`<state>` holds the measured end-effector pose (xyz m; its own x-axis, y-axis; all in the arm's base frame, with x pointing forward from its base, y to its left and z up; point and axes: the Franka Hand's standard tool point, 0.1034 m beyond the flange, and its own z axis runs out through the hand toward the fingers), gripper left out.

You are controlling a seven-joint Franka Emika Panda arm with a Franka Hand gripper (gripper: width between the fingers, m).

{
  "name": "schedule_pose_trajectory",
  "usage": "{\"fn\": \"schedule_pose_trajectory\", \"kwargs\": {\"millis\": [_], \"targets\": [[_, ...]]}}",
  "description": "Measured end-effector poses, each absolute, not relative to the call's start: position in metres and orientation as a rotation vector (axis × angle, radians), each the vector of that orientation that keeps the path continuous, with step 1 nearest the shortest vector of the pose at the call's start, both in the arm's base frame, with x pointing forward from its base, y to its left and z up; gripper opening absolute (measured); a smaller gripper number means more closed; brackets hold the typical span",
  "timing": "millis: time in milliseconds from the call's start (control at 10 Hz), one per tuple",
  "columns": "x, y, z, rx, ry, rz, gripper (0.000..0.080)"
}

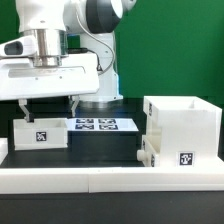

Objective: Assemble drawer

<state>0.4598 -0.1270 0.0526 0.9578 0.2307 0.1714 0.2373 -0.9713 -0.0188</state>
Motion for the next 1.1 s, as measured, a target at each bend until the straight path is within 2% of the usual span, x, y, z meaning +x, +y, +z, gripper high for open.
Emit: {"fn": "schedule_pose_trajectory", "kwargs": {"millis": [400,1100], "targets": [[0.425,-0.123,0.038,-3.093,-0.349,-0.253,0.0649],[0.409,-0.11,0.007,-3.079,-0.362,-0.218,0.0649]]}}
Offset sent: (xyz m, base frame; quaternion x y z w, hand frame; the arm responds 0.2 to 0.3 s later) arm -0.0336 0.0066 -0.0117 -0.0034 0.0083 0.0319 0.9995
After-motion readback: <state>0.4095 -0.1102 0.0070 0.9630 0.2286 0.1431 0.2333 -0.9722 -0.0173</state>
